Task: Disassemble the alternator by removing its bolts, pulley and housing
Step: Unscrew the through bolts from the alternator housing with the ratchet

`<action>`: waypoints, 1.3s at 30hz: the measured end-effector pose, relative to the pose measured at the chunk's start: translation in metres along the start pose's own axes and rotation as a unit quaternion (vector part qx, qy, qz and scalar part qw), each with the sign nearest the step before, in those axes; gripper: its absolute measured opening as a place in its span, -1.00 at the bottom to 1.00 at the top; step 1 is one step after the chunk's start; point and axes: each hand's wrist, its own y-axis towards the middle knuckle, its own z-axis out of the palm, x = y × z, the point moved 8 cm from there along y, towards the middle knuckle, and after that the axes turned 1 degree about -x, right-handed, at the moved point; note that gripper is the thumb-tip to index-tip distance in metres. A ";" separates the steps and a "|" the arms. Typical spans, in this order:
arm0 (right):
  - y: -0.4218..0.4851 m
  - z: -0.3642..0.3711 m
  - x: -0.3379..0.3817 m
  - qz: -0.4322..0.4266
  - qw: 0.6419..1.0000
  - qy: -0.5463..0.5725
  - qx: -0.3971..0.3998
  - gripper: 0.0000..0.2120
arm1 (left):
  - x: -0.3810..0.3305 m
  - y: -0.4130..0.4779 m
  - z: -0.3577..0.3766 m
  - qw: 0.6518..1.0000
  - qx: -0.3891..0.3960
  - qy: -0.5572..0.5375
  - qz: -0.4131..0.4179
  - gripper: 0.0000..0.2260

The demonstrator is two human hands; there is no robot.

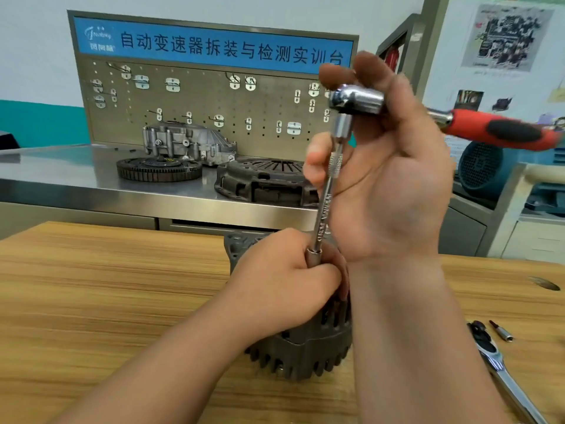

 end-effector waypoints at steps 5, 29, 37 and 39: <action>-0.001 0.001 -0.013 0.068 0.995 0.079 0.007 -0.69 | 0.004 0.001 -0.001 1.000 -0.012 -0.013 -0.003 -0.79; -0.006 0.008 -0.010 -0.015 0.992 -0.120 -0.025 -0.72 | 0.010 0.003 -0.005 0.998 -0.056 -0.024 -0.027 -0.79; -0.011 0.009 -0.004 -0.073 0.984 -0.161 -0.034 -0.60 | 0.010 0.002 -0.007 0.997 -0.067 0.015 -0.032 -0.69; -0.008 0.001 -0.010 -0.023 0.992 -0.112 -0.048 -0.56 | 0.007 0.002 -0.006 0.998 -0.055 0.027 -0.018 -0.69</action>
